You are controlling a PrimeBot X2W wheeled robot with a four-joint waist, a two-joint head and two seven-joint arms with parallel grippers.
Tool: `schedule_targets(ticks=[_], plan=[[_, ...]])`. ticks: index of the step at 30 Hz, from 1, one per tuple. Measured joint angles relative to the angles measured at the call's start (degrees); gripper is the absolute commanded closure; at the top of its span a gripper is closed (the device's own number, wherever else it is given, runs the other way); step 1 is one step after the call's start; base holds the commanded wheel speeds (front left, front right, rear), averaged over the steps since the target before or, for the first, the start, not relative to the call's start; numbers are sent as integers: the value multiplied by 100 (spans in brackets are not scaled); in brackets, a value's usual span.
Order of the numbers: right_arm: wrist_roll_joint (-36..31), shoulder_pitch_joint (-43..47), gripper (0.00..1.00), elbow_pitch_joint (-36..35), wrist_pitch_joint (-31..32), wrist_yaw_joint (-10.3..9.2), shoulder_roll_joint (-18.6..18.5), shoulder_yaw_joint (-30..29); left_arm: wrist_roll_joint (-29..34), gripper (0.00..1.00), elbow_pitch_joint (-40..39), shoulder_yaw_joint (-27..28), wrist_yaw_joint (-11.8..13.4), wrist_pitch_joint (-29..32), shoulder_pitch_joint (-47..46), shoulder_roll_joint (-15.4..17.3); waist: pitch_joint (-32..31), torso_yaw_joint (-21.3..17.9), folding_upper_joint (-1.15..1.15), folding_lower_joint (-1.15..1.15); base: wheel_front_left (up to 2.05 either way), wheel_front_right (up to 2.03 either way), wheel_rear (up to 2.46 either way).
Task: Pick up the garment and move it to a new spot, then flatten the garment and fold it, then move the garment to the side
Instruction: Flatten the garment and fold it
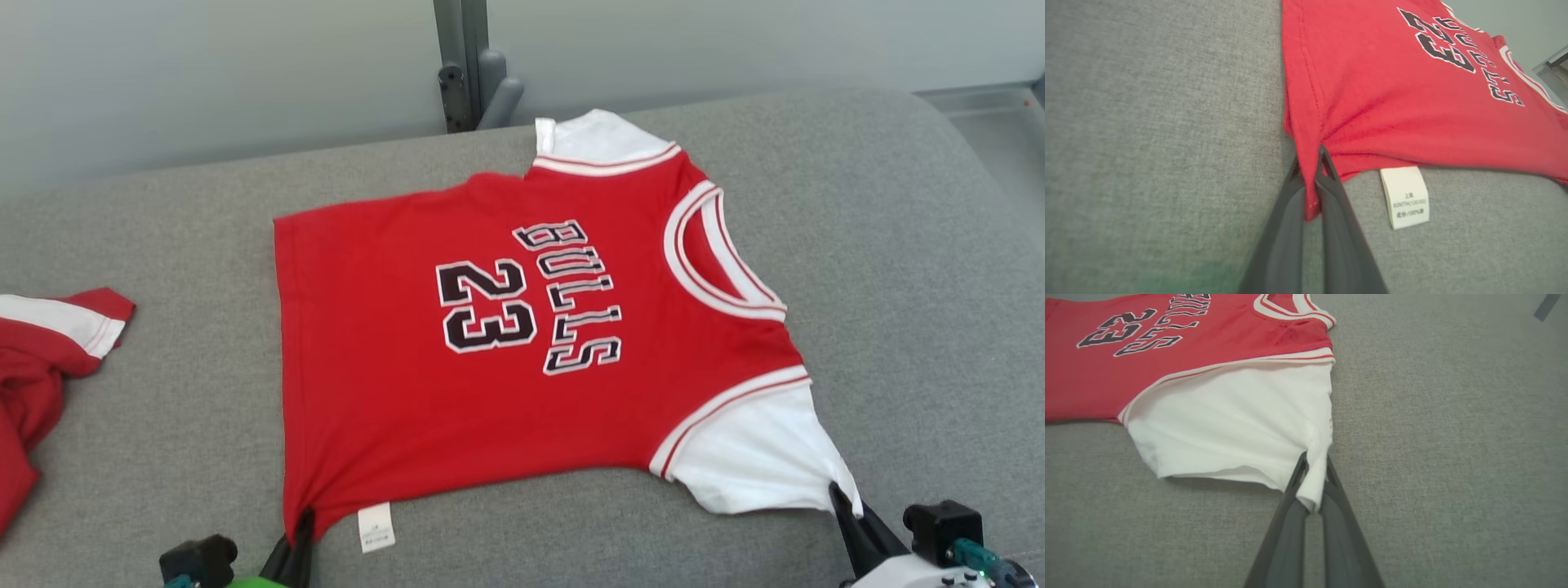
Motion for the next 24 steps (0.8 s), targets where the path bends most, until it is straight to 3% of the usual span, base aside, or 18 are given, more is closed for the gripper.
schedule_targets(ticks=[13, 18, 24], plan=[[-55, 1270, 100, -51, -5, 0, -124, 243, 393, 100, -179, 711, 0, 10, 1171, -210, -682, 187, 0, 0, 0, 0, 0], [8, 1259, 100, -469, -4, -1, -152, 127, 454, 100, -541, 472, 1, 11, 1195, -223, -599, 223, 0, 0, 0, 0, 0], [48, 606, 100, -1194, -5, -1, -78, -113, 443, 100, -1406, 75, 2, 10, 756, -73, -419, 287, 0, 0, 0, 0, 0]])
